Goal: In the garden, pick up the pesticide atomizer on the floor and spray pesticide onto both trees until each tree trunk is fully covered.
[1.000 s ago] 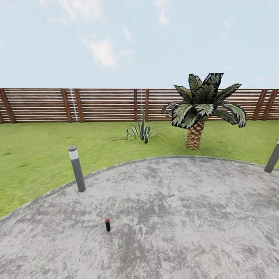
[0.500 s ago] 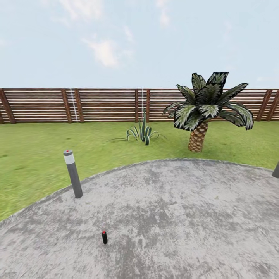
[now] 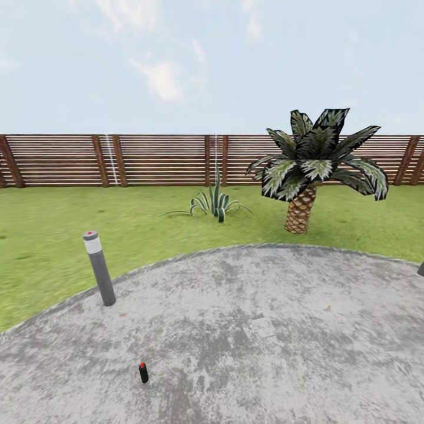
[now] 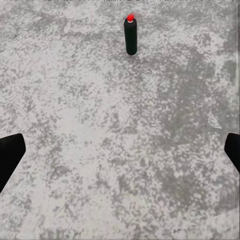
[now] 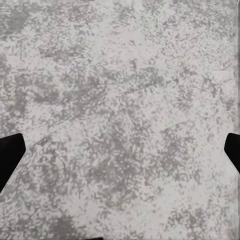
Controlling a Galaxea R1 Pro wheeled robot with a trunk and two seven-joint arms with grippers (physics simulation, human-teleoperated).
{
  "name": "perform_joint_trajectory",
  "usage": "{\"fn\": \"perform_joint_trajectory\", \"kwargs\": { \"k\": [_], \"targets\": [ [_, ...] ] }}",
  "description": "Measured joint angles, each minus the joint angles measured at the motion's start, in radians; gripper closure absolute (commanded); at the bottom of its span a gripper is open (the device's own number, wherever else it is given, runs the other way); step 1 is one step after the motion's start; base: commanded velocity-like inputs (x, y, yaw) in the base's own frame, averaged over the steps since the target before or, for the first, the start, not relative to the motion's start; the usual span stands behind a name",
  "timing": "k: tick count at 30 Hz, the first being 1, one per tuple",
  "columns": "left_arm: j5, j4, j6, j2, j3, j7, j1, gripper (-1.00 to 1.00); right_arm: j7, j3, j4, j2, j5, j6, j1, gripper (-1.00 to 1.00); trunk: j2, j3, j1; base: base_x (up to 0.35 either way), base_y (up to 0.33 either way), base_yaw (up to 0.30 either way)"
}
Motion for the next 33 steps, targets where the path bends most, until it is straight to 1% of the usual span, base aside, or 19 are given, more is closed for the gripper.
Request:
{"fn": "perform_joint_trajectory", "kwargs": {
  "k": [9,17,27,33],
  "targets": [
    [0.000,0.000,0.000,0.000,0.000,0.001,0.000,-1.00,0.000,0.000,0.000,0.000,0.000,0.000,0.000,-1.00,0.000,0.000,0.000,0.164,-0.276,0.207],
    [0.000,0.000,0.000,0.000,0.000,0.000,0.000,-1.00,0.000,0.000,0.000,0.000,0.000,0.000,0.000,-1.00,0.000,0.000,0.000,0.166,-0.272,0.054],
    [0.000,0.000,0.000,0.000,0.000,0.001,0.000,-1.00,0.000,0.000,0.000,0.000,0.000,0.000,0.000,-1.00,0.000,0.000,0.000,0.222,-0.173,0.007],
    [0.000,0.000,0.000,0.000,0.000,0.000,0.000,-1.00,0.000,0.000,0.000,0.000,0.000,0.000,0.000,-1.00,0.000,0.000,0.000,0.240,-0.181,0.216]
  ]
}}
